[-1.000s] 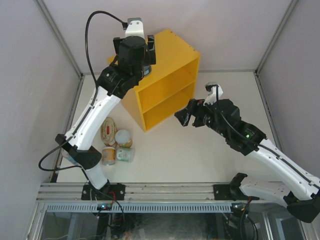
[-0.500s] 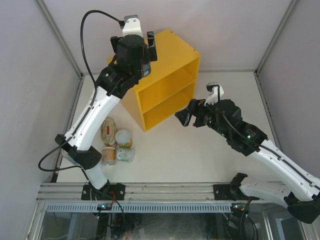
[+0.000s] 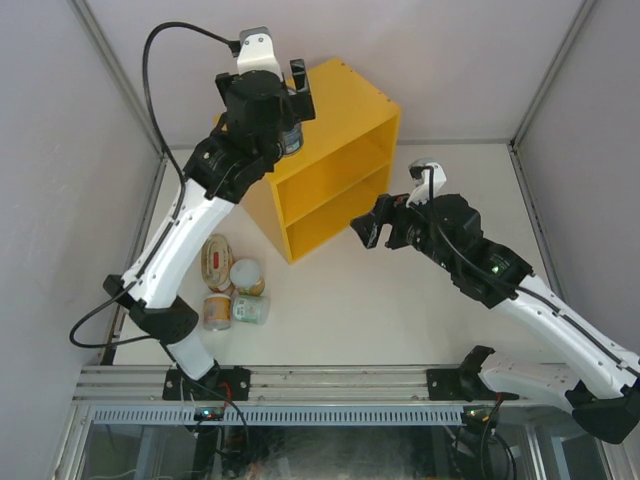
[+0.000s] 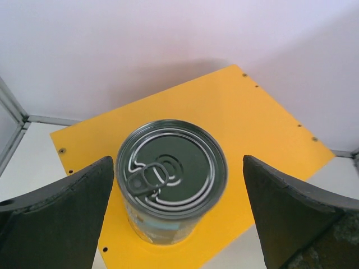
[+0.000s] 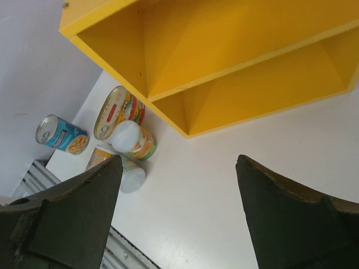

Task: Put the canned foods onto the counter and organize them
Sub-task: Place the canned food on the counter, then move the canned food to the counter.

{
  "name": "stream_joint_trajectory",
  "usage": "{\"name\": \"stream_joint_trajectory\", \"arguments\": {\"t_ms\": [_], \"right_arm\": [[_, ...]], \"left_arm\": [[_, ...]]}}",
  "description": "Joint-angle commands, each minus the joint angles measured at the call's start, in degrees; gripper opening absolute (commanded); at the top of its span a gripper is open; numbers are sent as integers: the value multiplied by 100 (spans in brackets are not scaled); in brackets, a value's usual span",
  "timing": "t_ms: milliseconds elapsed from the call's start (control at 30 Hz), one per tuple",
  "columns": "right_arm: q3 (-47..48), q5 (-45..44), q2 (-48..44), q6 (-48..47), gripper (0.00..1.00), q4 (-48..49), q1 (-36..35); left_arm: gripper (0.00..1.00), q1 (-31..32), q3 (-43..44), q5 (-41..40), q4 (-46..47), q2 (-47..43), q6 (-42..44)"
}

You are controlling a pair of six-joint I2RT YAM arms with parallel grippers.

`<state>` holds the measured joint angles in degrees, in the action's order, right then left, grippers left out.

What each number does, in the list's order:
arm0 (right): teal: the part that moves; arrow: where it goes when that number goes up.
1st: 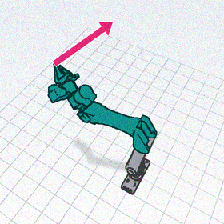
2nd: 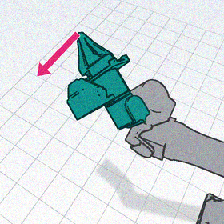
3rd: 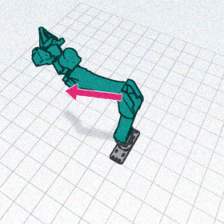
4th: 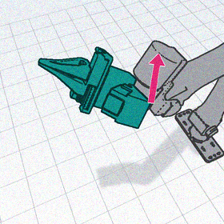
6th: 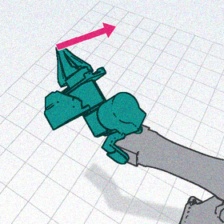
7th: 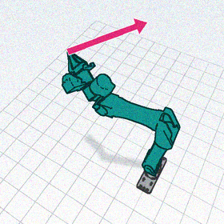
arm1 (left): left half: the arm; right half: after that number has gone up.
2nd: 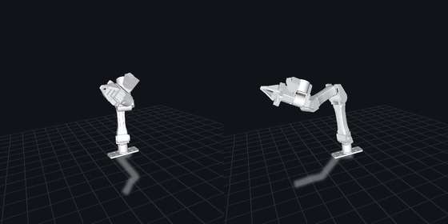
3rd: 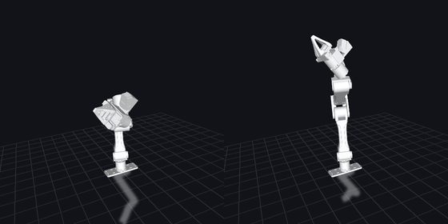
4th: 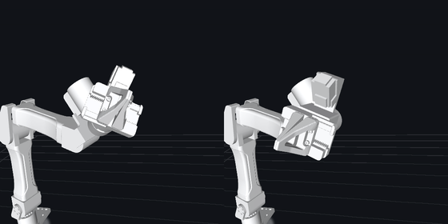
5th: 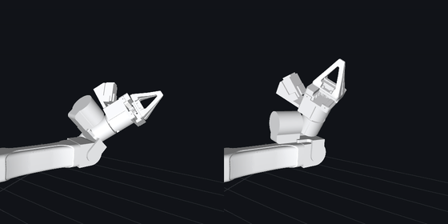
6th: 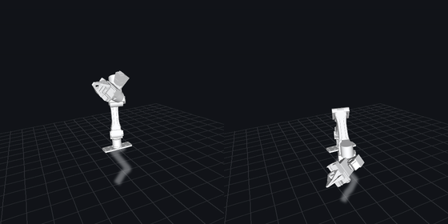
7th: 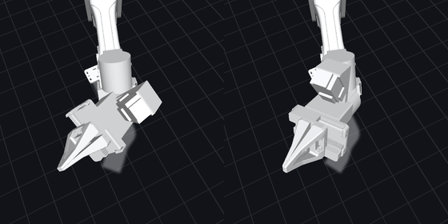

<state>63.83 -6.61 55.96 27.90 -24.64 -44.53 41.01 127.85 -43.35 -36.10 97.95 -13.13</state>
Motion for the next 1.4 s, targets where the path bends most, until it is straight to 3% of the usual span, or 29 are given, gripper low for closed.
{"name": "stream_joint_trajectory", "arguments": {"t_ms": [0, 400, 733, 1367], "right_arm": [[634, -483, 296, -520, 82, 322, -266], [2607, -1315, 1798, -1348, 83, 405, -1064], [4046, -1127, 3165, -2190, 83, 529, -902], [5008, -796, 4431, -2368, 86, 907, -439]], "left_arm": [[100, 164, 162, -15, 233, -811, -327], [100, 206, -1300, -338, -236, -2561, -980], [100, 205, -2622, -595, -297, -3566, -1454], [99, 196, -3859, -804, 72, -4299, -1633]]}}
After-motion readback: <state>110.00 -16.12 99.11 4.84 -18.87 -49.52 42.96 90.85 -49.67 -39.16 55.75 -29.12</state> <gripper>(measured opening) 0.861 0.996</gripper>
